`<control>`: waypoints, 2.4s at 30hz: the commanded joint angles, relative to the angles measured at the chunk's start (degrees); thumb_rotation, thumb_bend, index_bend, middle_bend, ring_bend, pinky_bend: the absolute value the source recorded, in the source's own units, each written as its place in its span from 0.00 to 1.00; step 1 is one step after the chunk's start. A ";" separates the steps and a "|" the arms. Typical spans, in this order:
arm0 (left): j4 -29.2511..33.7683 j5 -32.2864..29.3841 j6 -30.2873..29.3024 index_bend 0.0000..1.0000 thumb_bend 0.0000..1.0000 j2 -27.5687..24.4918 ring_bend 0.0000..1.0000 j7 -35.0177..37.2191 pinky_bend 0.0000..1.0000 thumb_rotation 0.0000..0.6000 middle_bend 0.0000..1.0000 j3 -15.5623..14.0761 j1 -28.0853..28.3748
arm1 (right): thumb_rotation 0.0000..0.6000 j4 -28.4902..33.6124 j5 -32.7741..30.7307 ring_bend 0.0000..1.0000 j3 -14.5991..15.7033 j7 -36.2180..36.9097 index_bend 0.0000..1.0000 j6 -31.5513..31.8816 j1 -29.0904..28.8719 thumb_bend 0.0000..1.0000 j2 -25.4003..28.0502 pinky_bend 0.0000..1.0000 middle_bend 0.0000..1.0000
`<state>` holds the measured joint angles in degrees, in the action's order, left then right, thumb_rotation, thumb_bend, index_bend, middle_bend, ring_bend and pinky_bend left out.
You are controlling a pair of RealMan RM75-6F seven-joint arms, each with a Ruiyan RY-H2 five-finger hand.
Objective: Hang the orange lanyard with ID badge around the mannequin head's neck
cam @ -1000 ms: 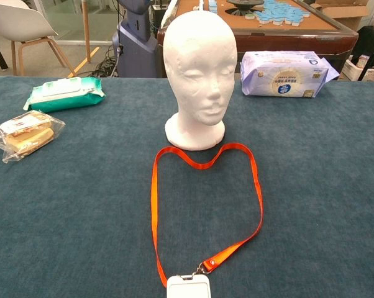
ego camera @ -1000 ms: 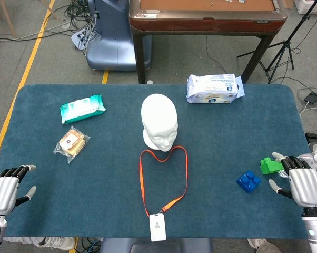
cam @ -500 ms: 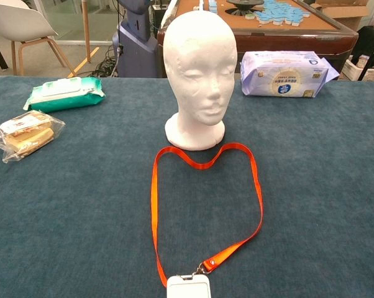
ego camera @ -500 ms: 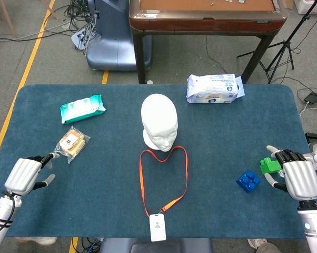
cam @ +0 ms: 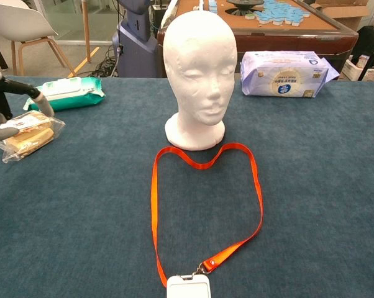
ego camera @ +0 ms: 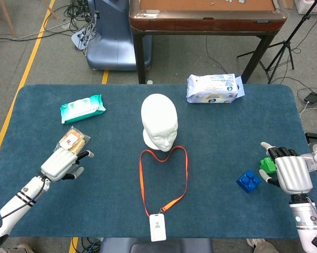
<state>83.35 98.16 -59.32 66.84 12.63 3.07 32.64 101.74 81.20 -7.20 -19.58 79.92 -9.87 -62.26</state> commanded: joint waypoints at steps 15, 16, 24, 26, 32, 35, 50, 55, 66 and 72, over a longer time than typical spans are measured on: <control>4.79 -2.47 16.44 0.16 0.51 6.05 0.95 -9.16 0.92 1.00 0.98 -0.15 13.17 | 1.00 -0.10 -0.62 0.34 1.06 -0.20 0.22 -2.45 -1.39 0.24 0.22 0.38 0.41; 4.58 -2.89 16.98 0.15 0.51 6.68 0.95 -9.95 0.92 1.00 0.98 0.06 13.68 | 1.00 -0.13 -0.62 0.34 1.12 -0.19 0.22 -2.52 -1.44 0.24 0.18 0.38 0.41; 1.99 -6.77 21.65 0.14 0.51 11.87 0.95 -13.60 0.92 1.00 0.98 0.80 17.57 | 1.00 -0.28 -0.68 0.34 1.63 -0.05 0.22 -2.55 -1.41 0.24 0.21 0.38 0.41; 1.63 -7.72 22.25 0.14 0.51 12.67 0.95 -13.96 0.92 1.00 0.98 0.93 18.11 | 1.00 -0.35 -0.78 0.35 1.75 0.00 0.22 -2.60 -1.38 0.24 0.20 0.38 0.41; -0.27 -10.99 24.57 0.15 0.51 15.40 0.95 -16.37 0.92 1.00 0.98 1.17 19.92 | 1.00 -0.80 -1.03 0.35 2.12 0.51 0.22 -2.89 -1.35 0.24 0.09 0.38 0.41; -1.53 -13.37 26.14 0.17 0.51 16.75 0.95 -18.15 0.92 1.00 0.98 1.20 20.70 | 1.00 -0.90 -0.97 0.35 2.31 0.91 0.22 -2.79 -1.21 0.24 0.21 0.38 0.41; -2.57 -21.96 27.77 0.23 0.51 17.15 0.95 -26.68 0.92 1.00 0.98 -0.49 22.00 | 1.00 -1.64 -1.59 0.35 2.90 2.78 0.22 -2.27 -0.23 0.24 1.22 0.38 0.41; 0.79 -25.48 26.50 0.26 0.51 13.95 0.95 -32.54 0.92 1.00 0.98 -1.87 21.69 | 1.00 -1.52 -1.76 0.35 3.22 2.98 0.22 -3.19 -0.43 0.24 1.58 0.38 0.41; 10.81 -34.14 21.84 0.26 0.51 6.45 0.95 -43.61 0.93 1.00 0.98 -5.92 20.59 | 1.00 0.49 -1.53 0.47 4.15 2.21 0.22 -8.49 -2.99 0.24 2.59 0.59 0.47; 13.83 -38.34 19.90 0.26 0.51 4.65 0.95 -47.00 0.93 1.00 0.98 -7.19 20.88 | 1.00 2.38 -2.07 0.59 4.25 0.24 0.22 -14.31 -6.57 0.30 2.37 0.72 0.57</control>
<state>96.75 60.25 -39.04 71.88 -34.01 -3.79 53.46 103.36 79.40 -3.00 -18.78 67.22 -15.19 -59.81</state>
